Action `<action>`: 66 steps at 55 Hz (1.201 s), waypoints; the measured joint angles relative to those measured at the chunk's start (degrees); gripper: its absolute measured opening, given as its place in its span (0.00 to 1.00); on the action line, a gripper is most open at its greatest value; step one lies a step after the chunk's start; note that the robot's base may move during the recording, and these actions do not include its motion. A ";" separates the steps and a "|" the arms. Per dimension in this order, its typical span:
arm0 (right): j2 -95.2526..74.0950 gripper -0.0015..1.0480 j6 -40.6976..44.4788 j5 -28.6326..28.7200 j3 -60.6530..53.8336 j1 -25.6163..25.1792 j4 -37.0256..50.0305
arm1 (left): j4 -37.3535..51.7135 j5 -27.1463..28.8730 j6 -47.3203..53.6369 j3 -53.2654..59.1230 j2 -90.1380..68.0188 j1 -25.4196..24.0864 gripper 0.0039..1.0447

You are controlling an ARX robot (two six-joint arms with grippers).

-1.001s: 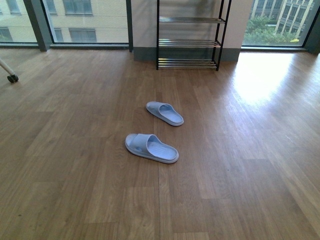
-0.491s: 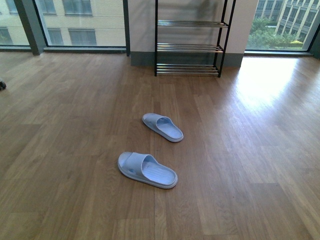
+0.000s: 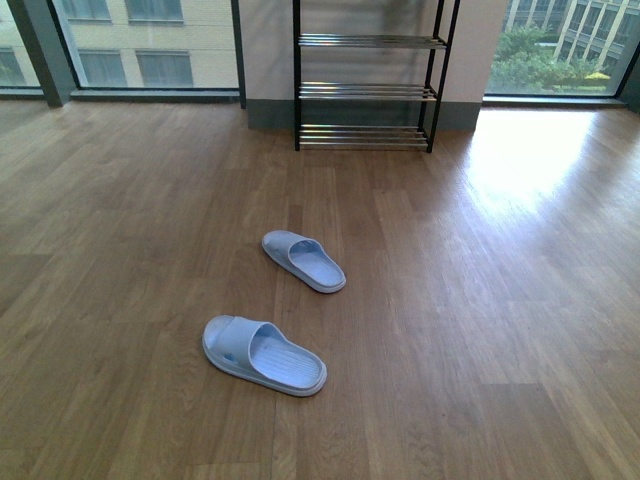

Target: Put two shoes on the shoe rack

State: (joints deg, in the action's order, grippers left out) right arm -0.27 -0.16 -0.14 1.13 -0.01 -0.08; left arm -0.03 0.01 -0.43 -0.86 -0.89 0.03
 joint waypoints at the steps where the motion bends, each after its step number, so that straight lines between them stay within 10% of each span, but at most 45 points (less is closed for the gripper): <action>1: -0.04 0.91 0.00 0.00 0.00 0.00 0.00 | 0.00 0.00 0.00 0.00 0.00 0.00 0.91; 66: 0.11 0.91 0.00 0.13 0.00 0.00 0.00 | 0.00 -0.02 0.00 0.00 0.00 0.00 0.91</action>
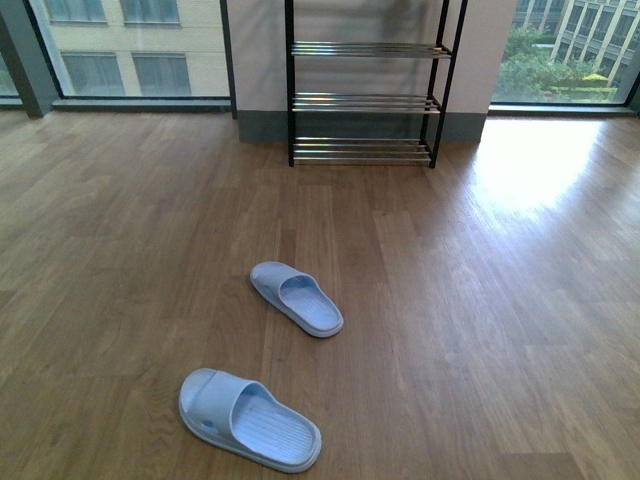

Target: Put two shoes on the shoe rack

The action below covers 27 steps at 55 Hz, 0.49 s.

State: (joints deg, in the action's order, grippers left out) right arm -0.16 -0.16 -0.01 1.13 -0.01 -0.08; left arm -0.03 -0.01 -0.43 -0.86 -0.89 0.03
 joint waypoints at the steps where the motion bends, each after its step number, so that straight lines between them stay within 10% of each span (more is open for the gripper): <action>1: 0.00 0.91 0.02 0.00 0.00 0.00 0.00 | 0.00 0.02 0.00 0.00 0.00 0.00 0.91; 27: -0.04 0.91 0.00 0.04 0.00 0.00 0.00 | 0.00 0.11 0.00 0.00 0.00 0.00 0.91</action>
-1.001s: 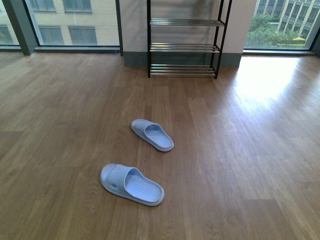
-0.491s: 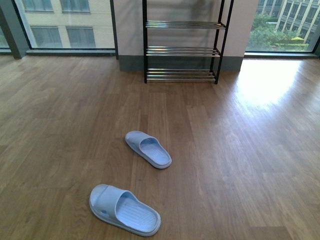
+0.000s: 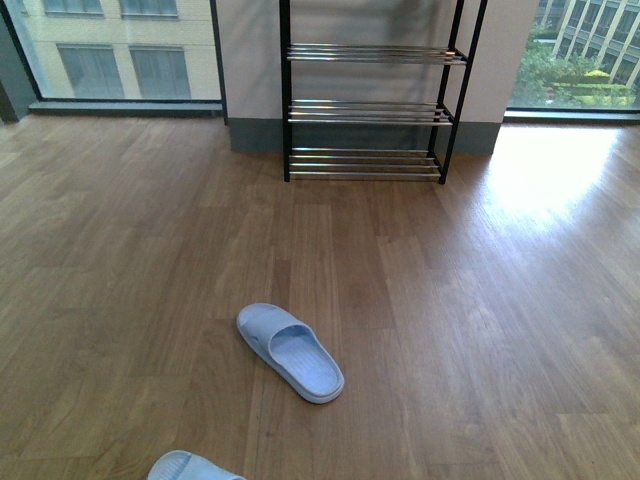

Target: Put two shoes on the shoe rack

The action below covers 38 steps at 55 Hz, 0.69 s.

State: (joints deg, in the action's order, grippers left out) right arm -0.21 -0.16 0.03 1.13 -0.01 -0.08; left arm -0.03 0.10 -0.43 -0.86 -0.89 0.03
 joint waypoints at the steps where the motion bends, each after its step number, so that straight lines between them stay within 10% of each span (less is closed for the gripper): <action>1: 0.00 0.91 0.00 -0.04 0.00 0.00 0.00 | 0.00 -0.04 0.00 0.00 0.00 0.00 0.91; 29: 0.02 0.91 0.00 -0.22 0.00 0.00 0.00 | -0.09 0.04 -0.31 -0.04 -0.07 0.02 0.91; 38: 0.00 0.91 0.00 -0.04 0.00 0.00 0.00 | -6.64 6.75 -28.57 -4.90 -17.53 5.46 0.91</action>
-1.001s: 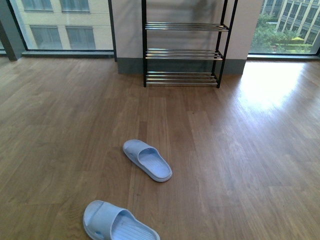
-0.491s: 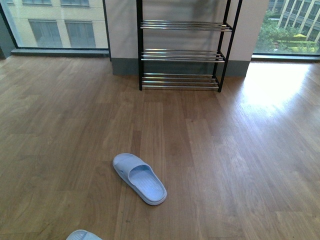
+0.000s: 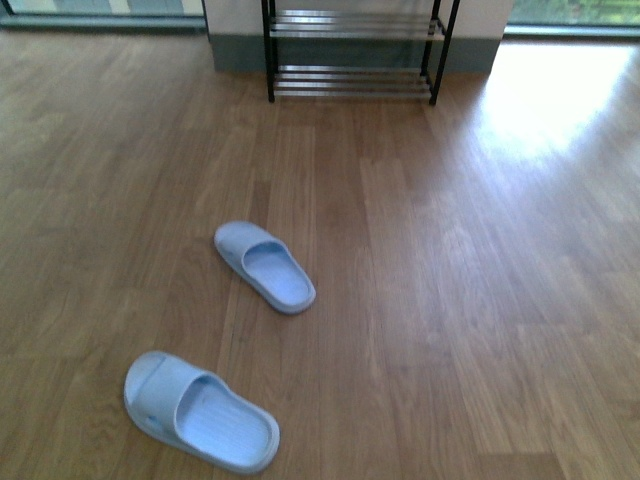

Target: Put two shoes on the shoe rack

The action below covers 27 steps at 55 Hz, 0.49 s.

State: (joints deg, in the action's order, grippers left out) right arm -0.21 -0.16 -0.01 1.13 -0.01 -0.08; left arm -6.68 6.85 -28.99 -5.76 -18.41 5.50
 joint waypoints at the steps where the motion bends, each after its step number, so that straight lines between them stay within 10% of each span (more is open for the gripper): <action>1: 0.00 0.91 0.00 0.00 0.00 0.00 0.00 | 0.76 0.02 -2.12 0.00 -1.40 0.42 0.91; 6: 0.02 0.91 0.00 -0.02 0.00 0.00 0.00 | 15.91 3.72 -26.16 -0.13 -21.86 7.21 0.91; 14: 0.04 0.91 0.00 0.00 0.00 0.00 0.00 | 35.74 3.13 -35.76 -5.40 -50.42 14.56 0.91; 27: 0.04 0.91 0.00 -0.02 0.00 0.00 0.00 | 31.52 3.32 -37.24 -21.90 -85.44 14.19 0.91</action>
State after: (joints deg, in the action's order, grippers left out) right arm -0.16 -0.16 -0.03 1.13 -0.01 -0.08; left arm 24.84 10.17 -66.24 -27.66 -103.85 19.68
